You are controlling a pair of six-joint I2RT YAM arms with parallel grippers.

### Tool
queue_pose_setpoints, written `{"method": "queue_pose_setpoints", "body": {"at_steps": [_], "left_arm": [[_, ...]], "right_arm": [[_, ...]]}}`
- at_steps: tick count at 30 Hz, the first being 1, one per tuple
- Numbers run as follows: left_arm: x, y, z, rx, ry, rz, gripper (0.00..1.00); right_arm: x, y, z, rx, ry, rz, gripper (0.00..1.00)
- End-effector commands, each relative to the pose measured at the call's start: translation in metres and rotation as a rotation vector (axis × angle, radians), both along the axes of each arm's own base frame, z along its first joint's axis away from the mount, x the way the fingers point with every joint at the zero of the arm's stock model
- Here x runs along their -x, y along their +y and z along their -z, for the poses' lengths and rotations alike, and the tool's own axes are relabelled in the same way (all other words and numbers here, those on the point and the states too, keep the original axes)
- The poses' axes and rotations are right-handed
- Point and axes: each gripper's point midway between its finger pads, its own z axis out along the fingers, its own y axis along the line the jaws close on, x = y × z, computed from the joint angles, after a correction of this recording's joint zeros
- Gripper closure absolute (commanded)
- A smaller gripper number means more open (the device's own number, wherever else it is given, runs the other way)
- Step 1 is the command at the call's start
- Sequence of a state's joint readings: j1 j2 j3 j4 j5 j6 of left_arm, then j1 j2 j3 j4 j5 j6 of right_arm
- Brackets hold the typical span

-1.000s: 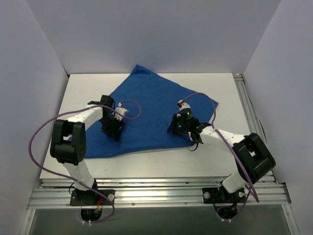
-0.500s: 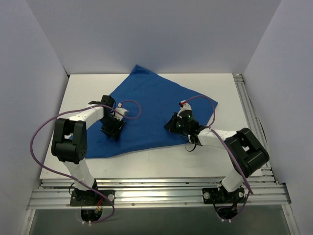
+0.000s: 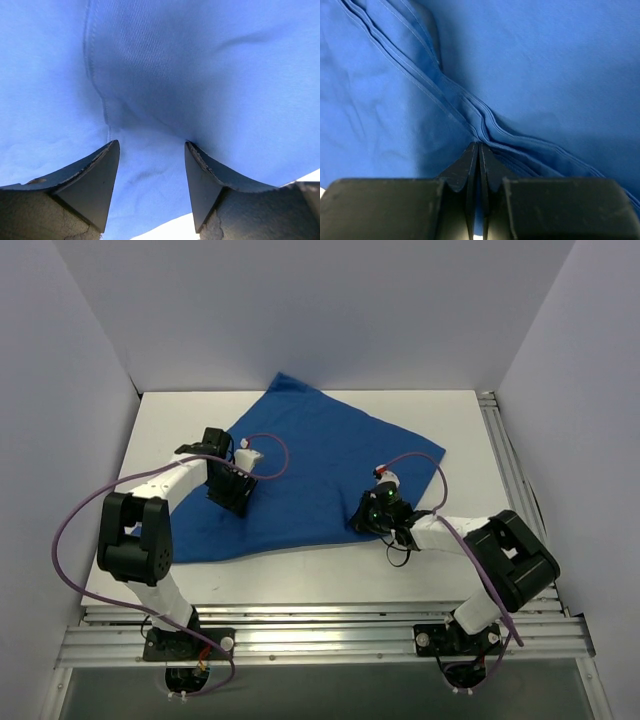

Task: Prepare the surgical pack

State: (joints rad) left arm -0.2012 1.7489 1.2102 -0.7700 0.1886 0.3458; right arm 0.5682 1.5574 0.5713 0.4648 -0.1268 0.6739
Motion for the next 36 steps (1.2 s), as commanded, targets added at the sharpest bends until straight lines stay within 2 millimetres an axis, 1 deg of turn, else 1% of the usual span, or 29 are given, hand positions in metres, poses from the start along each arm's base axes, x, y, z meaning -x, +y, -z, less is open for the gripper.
{"method": "queue_pose_setpoints", "body": {"at_steps": [1,3,4,5,7,10,12,15,18,19,20,21,22,23,24,25,26,27,29,30,31,32,33,34,35,36], "left_arm": [[-0.017,-0.009,-0.023,0.044,-0.102,0.025,0.36],[-0.017,-0.003,-0.013,0.018,-0.085,0.01,0.36],[-0.017,-0.001,-0.009,0.015,-0.078,0.005,0.36],[-0.017,0.0,-0.004,0.014,-0.067,0.001,0.36],[-0.018,0.001,-0.001,0.017,-0.061,-0.007,0.36],[-0.023,0.001,0.002,0.011,-0.065,-0.009,0.36],[-0.024,0.002,0.007,0.007,-0.053,-0.012,0.36],[-0.024,0.001,0.008,0.007,-0.047,-0.012,0.36],[-0.02,0.005,-0.002,0.002,-0.052,-0.011,0.36],[-0.019,0.006,-0.011,0.004,-0.069,-0.011,0.36],[-0.012,0.009,-0.015,-0.001,-0.054,-0.008,0.36],[-0.009,0.011,-0.02,-0.006,-0.056,-0.007,0.36],[-0.005,0.012,-0.025,-0.013,-0.057,-0.002,0.36],[0.002,0.015,-0.032,-0.023,-0.055,-0.002,0.36],[0.008,0.019,-0.032,-0.036,-0.046,0.004,0.36],[0.016,0.021,-0.035,-0.045,-0.041,0.004,0.36],[0.021,0.025,-0.033,-0.062,-0.031,0.007,0.36],[0.031,0.028,-0.025,-0.076,-0.002,0.007,0.36],[0.038,0.036,-0.017,-0.113,0.011,0.004,0.36],[0.041,0.039,-0.01,-0.127,0.024,0.002,0.36],[0.046,0.042,0.003,-0.146,0.05,0.004,0.36],[0.047,0.046,0.01,-0.17,0.06,0.0,0.36],[0.048,0.048,0.017,-0.183,0.075,-0.004,0.36],[0.048,0.049,0.028,-0.196,0.092,-0.002,0.36],[0.047,0.051,0.034,-0.204,0.098,-0.005,0.36],[0.046,0.051,0.039,-0.209,0.103,-0.008,0.37]], "right_arm": [[0.008,0.0,0.018,0.007,0.051,-0.005,1.0],[0.005,0.013,0.016,-0.027,0.039,-0.029,1.0],[0.008,0.018,0.021,-0.029,0.05,-0.044,1.0],[0.008,0.023,0.02,-0.04,0.048,-0.056,1.0],[0.01,0.033,0.019,-0.046,0.043,-0.078,1.0],[0.011,0.036,0.017,-0.052,0.033,-0.08,1.0],[0.011,0.032,0.02,-0.032,0.04,-0.067,1.0],[0.013,0.024,0.02,-0.001,0.047,-0.056,1.0],[0.01,0.016,0.01,0.033,0.03,-0.038,1.0],[0.005,0.013,-0.002,0.045,-0.006,-0.028,1.0],[0.005,0.009,-0.007,0.071,-0.002,-0.022,1.0],[0.002,0.009,-0.023,0.069,-0.037,-0.019,1.0],[-0.001,0.005,-0.031,0.089,-0.06,-0.009,1.0],[0.002,0.003,-0.037,0.104,-0.054,-0.014,1.0],[0.0,-0.001,-0.05,0.112,-0.087,0.003,1.0],[0.0,-0.005,-0.055,0.129,-0.099,0.013,1.0],[0.005,-0.009,-0.054,0.145,-0.086,0.012,1.0],[0.009,-0.011,-0.059,0.137,-0.093,0.013,1.0],[0.016,-0.01,-0.059,0.106,-0.078,0.013,1.0],[0.025,-0.013,-0.05,0.098,-0.058,0.01,1.0],[0.025,-0.01,-0.049,0.07,-0.067,0.012,1.0],[0.032,-0.005,-0.043,0.03,-0.036,-0.003,1.0],[0.04,-0.008,-0.028,0.034,-0.004,-0.003,1.0],[0.039,-0.006,-0.026,0.013,-0.009,0.001,1.0],[0.04,-0.007,-0.02,0.007,0.003,0.004,1.0],[0.043,-0.006,-0.01,0.003,0.033,-0.001,1.0]]}}
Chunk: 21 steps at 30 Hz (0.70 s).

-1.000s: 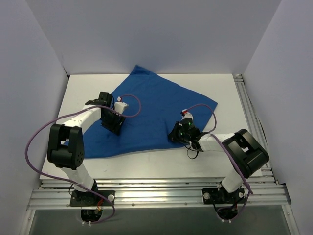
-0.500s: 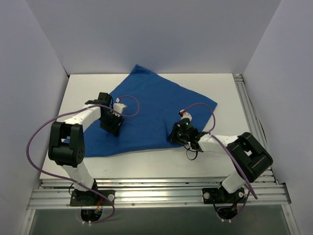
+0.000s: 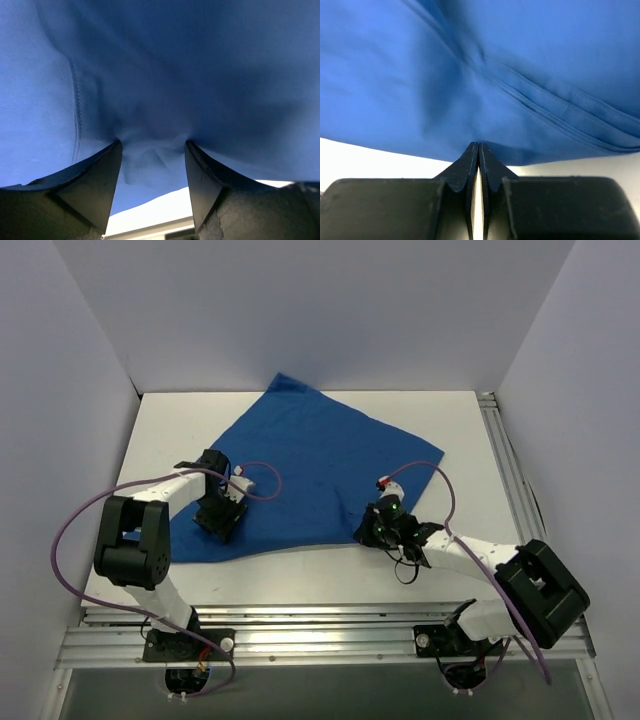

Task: Prepare the surgical pack

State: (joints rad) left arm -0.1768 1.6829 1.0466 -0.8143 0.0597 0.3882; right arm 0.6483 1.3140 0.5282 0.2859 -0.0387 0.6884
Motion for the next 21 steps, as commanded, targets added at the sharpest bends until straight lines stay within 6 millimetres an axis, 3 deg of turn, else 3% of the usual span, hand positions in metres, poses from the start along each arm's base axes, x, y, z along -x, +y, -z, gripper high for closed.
{"method": "queue_pose_setpoints", "body": {"at_steps": [1,4,6,9,11,13,14,16,17,18,20,21], "left_arm": [[-0.011,0.008,0.022,-0.052,-0.001,0.0,0.37],[-0.016,0.008,0.024,-0.05,-0.008,-0.008,0.37],[-0.02,0.005,0.015,-0.033,-0.033,-0.003,0.37],[-0.021,0.0,-0.007,0.009,-0.075,0.008,0.36],[-0.025,-0.002,-0.025,0.041,-0.107,0.006,0.36],[-0.024,-0.007,-0.049,0.104,-0.139,-0.001,0.36],[-0.028,-0.007,-0.063,0.132,-0.171,-0.011,0.35],[-0.033,0.005,-0.088,0.18,-0.234,-0.074,0.32],[-0.036,0.013,-0.097,0.183,-0.263,-0.105,0.29],[-0.04,0.035,-0.108,0.172,-0.315,-0.177,0.27],[-0.042,0.062,-0.115,0.131,-0.353,-0.261,0.24],[-0.042,0.074,-0.117,0.114,-0.368,-0.299,0.21]], "right_arm": [[0.01,-0.004,0.03,-0.034,0.081,0.018,1.0],[0.01,-0.011,0.043,-0.037,0.114,0.027,1.0],[0.009,-0.019,0.043,-0.012,0.123,0.032,1.0],[-0.002,-0.023,0.019,0.022,0.082,0.023,1.0],[-0.021,-0.026,-0.016,-0.005,0.011,0.041,1.0],[-0.027,-0.035,-0.034,-0.012,-0.011,0.049,1.0],[-0.04,-0.046,-0.057,-0.036,-0.063,0.087,1.0],[-0.046,-0.063,-0.071,-0.019,-0.084,0.11,0.91],[-0.054,-0.072,-0.087,-0.02,-0.124,0.129,0.85],[-0.061,-0.094,-0.089,0.002,-0.122,0.187,0.7],[-0.07,-0.116,-0.092,0.019,-0.128,0.22,0.56],[-0.081,-0.14,-0.097,0.013,-0.142,0.279,0.48]]}}
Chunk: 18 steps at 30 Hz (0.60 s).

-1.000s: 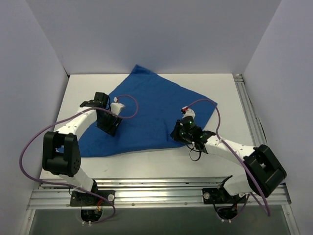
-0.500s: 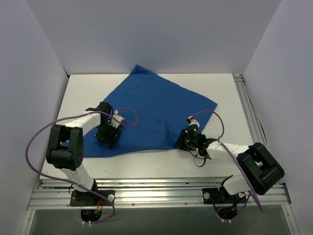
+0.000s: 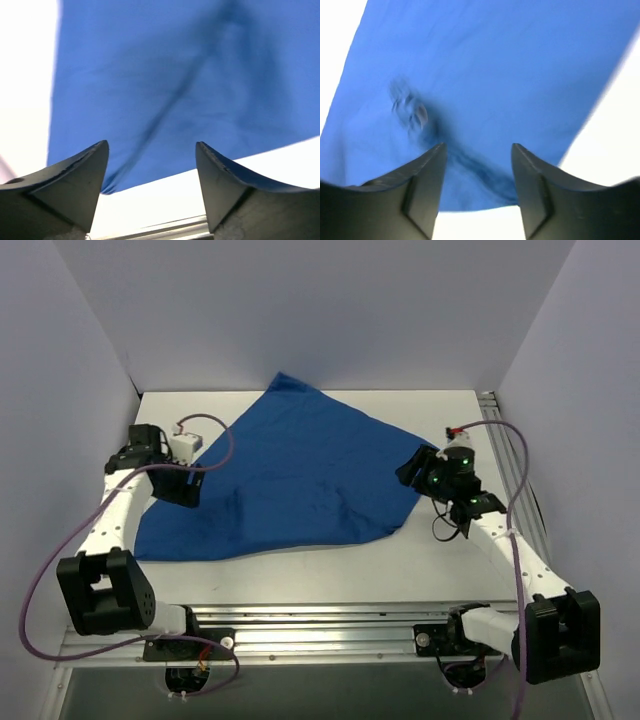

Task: Prepare the surgical pack

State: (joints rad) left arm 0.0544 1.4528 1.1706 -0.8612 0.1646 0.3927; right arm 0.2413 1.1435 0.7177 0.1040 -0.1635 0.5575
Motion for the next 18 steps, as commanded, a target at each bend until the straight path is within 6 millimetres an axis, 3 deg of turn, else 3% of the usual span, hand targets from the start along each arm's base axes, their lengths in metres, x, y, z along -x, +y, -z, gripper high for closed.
{"method": "queue_pose_setpoints", "body": {"at_steps": [1,3,4,5,6,7,10,11,18], "left_arm": [[0.0,0.05,-0.02,-0.006,-0.061,-0.184,0.19],[0.005,0.077,-0.013,-0.008,-0.039,-0.272,0.16],[0.014,0.103,-0.009,0.0,-0.025,-0.362,0.16],[0.018,0.117,-0.004,0.008,-0.013,-0.407,0.16],[0.022,0.13,0.007,0.019,0.019,-0.449,0.15],[0.032,0.153,0.012,0.022,0.03,-0.523,0.15],[0.042,0.189,0.032,0.046,0.074,-0.633,0.15],[0.043,0.196,0.045,0.056,0.104,-0.654,0.1],[0.036,0.219,0.076,0.047,0.147,-0.719,0.13]], "right_arm": [[-0.01,-0.052,0.005,0.046,0.046,0.072,0.46],[-0.021,-0.062,0.015,0.025,0.074,0.058,0.42],[-0.027,-0.085,0.019,0.019,0.086,0.113,0.41],[-0.031,-0.09,0.033,0.015,0.121,0.112,0.39],[-0.038,-0.097,0.033,0.018,0.111,0.127,0.38],[-0.041,-0.107,0.045,0.017,0.137,0.152,0.38],[-0.051,-0.119,0.055,0.031,0.146,0.178,0.4],[-0.053,-0.118,0.056,0.03,0.147,0.175,0.41],[-0.051,-0.113,0.056,0.045,0.145,0.143,0.45]]}}
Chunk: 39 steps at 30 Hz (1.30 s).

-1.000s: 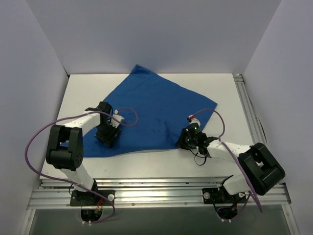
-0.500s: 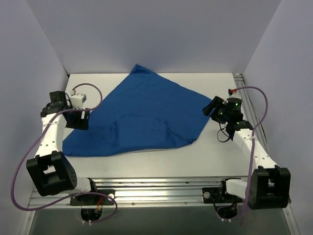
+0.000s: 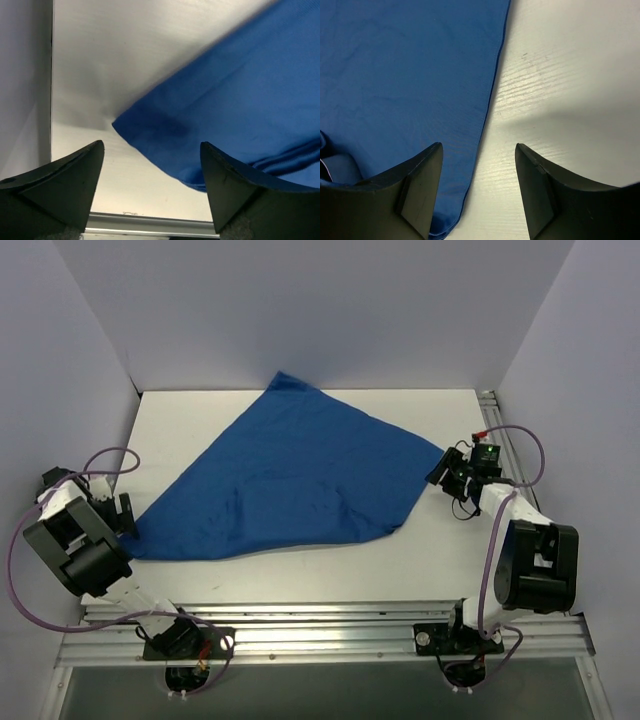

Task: Prepare the surgical pack

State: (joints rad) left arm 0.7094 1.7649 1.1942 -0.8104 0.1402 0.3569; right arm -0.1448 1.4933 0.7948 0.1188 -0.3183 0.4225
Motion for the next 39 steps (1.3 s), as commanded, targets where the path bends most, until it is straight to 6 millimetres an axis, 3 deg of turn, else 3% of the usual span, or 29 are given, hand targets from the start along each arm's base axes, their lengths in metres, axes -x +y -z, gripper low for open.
{"method": "queue_pose_setpoints", "body": {"at_steps": [1,4,9,11,12,15,16,18,19,26,28,33,34,36,37,39], "left_arm": [[-0.023,0.027,-0.003,-0.077,-0.046,-0.032,0.15],[-0.016,0.019,0.016,-0.019,-0.012,-0.019,0.26],[-0.007,0.006,0.026,0.019,0.004,-0.006,0.29],[-0.006,0.006,0.033,0.03,0.021,0.0,0.35],[-0.006,0.004,0.035,0.039,0.026,0.0,0.46],[-0.006,-0.003,0.035,0.081,0.021,0.01,0.62],[-0.008,-0.005,0.032,0.09,0.009,0.019,0.73],[-0.009,-0.011,0.022,0.115,-0.015,0.026,0.93],[-0.013,-0.015,0.016,0.13,-0.04,0.033,0.97],[-0.031,-0.048,-0.065,0.178,-0.221,0.127,0.98],[-0.04,-0.069,-0.098,0.167,-0.284,0.2,0.98],[-0.057,-0.124,-0.154,0.134,-0.384,0.371,0.98],[-0.062,-0.144,-0.161,0.138,-0.391,0.423,0.98],[-0.065,-0.163,-0.173,0.123,-0.399,0.47,0.98],[-0.072,-0.186,-0.186,0.124,-0.416,0.531,0.98],[-0.08,-0.206,-0.194,0.125,-0.418,0.578,0.98]], "right_arm": [[-0.013,0.0,-0.03,0.043,-0.096,-0.039,0.45],[-0.007,-0.001,-0.03,0.059,-0.095,-0.04,0.45],[-0.004,-0.002,-0.023,0.062,-0.08,-0.042,0.45],[-0.004,0.0,-0.02,0.049,-0.077,-0.046,0.46],[-0.003,0.001,-0.017,0.044,-0.072,-0.047,0.46],[-0.003,0.002,-0.02,0.039,-0.085,-0.044,0.46],[-0.001,0.002,-0.021,0.039,-0.09,-0.043,0.46],[0.0,0.003,-0.021,0.036,-0.09,-0.047,0.46],[0.001,0.004,-0.021,0.037,-0.089,-0.051,0.46],[0.003,0.009,-0.014,0.001,-0.085,-0.053,0.46],[0.003,0.01,-0.013,-0.01,-0.087,-0.05,0.46],[0.008,0.013,-0.003,-0.018,-0.063,-0.06,0.46],[0.01,0.013,0.002,-0.019,-0.049,-0.06,0.46],[0.012,0.013,0.008,-0.018,-0.035,-0.063,0.46],[0.013,0.014,0.011,-0.021,-0.027,-0.065,0.46],[0.012,0.017,0.01,-0.036,-0.032,-0.072,0.48]]}}
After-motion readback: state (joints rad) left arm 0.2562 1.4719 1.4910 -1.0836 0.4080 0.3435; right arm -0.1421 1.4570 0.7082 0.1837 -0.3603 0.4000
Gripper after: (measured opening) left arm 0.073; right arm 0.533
